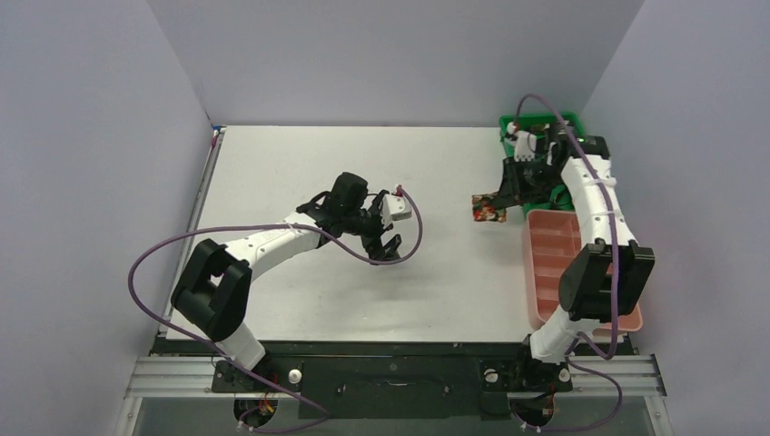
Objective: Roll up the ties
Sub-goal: Place the tie in the storage box.
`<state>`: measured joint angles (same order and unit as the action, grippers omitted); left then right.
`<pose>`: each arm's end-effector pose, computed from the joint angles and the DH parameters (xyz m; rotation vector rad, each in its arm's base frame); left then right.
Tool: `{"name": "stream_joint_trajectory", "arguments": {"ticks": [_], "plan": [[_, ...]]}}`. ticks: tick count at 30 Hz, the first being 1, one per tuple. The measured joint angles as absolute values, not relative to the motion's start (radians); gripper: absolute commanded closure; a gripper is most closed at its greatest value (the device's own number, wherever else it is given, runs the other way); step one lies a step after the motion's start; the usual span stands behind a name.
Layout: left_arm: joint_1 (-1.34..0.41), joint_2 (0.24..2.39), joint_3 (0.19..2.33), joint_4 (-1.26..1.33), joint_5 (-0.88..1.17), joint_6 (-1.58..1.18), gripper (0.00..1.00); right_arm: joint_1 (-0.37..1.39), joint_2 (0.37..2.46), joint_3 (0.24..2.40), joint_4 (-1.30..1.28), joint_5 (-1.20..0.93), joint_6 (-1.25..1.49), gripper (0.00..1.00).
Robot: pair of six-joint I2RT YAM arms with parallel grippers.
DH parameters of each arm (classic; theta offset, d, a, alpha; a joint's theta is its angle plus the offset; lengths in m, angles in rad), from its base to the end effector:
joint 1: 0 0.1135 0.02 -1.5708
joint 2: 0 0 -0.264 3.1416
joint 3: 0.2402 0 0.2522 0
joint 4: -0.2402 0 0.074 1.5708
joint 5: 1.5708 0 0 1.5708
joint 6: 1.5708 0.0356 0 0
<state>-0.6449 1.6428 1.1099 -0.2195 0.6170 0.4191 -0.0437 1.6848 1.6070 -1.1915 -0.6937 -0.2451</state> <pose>0.2719 -0.2303 0.2336 1.4215 1.7966 -0.8295 0.3297 0.0084 0.3198 -0.4058 2.5881 0.8785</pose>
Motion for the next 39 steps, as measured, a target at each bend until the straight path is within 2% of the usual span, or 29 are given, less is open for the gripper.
{"name": "stream_joint_trajectory", "arguments": {"ticks": [6, 10, 20, 29, 39], "plan": [[-0.642, 1.611, 1.112, -0.302, 0.579, 0.478, 0.03, -0.265, 1.662, 1.805, -1.287, -0.5, -0.259, 1.0], [-0.64, 1.591, 1.109, -0.301, 0.554, 0.483, 0.03, -0.335, 1.667, 1.902, -1.376, -0.366, -0.292, 1.0], [-0.635, 1.585, 1.059, -0.281, 0.451, 0.433, 0.03, -0.34, 1.755, 1.891, -1.523, -0.168, -0.352, 1.0], [-0.629, 1.58, 1.037, -0.265, 0.372, 0.405, 0.03, -0.311, 1.906, 2.004, -1.541, -0.126, -0.352, 1.0], [-0.625, 1.58, 1.037, -0.239, 0.323, 0.412, 0.03, -0.238, 1.938, 2.026, -1.541, -0.102, -0.348, 1.0]]}}
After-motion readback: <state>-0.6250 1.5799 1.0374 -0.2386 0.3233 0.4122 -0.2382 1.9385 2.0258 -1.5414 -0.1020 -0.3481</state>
